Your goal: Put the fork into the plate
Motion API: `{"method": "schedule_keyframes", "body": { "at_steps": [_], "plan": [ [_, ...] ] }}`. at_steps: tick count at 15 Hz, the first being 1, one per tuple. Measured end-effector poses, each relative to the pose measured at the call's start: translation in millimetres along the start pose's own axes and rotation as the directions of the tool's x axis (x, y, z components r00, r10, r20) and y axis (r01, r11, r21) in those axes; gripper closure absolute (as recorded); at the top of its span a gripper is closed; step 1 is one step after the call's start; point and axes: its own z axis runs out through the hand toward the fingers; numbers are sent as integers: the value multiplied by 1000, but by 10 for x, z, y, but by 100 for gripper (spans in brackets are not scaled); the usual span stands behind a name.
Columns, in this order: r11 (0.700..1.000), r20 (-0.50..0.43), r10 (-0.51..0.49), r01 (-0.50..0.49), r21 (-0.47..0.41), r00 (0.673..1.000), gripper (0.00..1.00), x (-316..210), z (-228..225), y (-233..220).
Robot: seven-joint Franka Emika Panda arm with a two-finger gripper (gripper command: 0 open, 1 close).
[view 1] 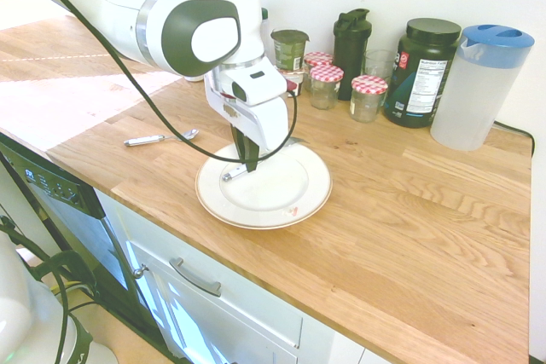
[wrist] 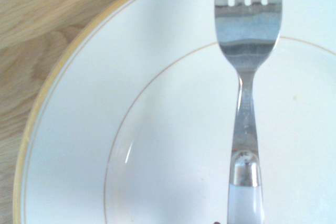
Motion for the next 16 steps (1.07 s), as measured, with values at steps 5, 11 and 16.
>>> {"method": "schedule_keyframes", "body": {
  "at_steps": [5,11,16],
  "plan": [
    [1000,14,-5,6,-21,1000,0,13,-23,-13],
    [999,28,3,-2,-33,1000,0,82,5,-26],
    [1000,2,1,-1,17,1000,0,98,-149,95]
  ]
}}
